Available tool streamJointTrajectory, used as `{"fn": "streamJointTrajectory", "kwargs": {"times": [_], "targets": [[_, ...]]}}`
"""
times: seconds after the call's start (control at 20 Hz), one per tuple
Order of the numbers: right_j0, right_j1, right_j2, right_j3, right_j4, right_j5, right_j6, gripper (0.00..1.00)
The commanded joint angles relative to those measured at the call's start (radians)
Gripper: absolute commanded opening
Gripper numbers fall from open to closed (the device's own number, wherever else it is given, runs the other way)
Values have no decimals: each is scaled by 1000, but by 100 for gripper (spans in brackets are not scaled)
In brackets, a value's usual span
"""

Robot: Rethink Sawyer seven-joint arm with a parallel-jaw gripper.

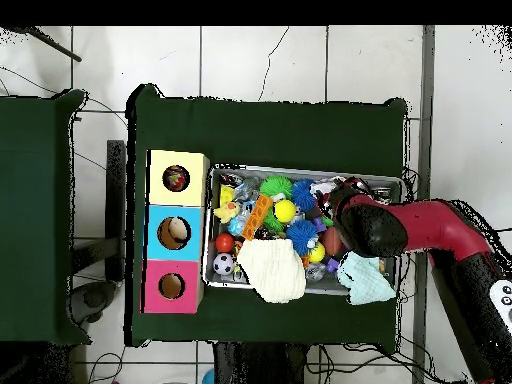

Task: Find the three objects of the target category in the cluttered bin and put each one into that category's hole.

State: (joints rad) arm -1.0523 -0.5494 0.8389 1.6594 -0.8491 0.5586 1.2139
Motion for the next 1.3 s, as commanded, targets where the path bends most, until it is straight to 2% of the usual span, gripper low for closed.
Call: {"fn": "streamJointTrajectory", "kwargs": {"times": [0.05, 0.7, 1.3], "targets": [[-2, 63, -29, 19, -73, -41, -127, 100], [-11, 166, -15, -34, -113, -84, -167, 100], [-53, 238, 50, -116, -67, 3, -313, 100]]}}
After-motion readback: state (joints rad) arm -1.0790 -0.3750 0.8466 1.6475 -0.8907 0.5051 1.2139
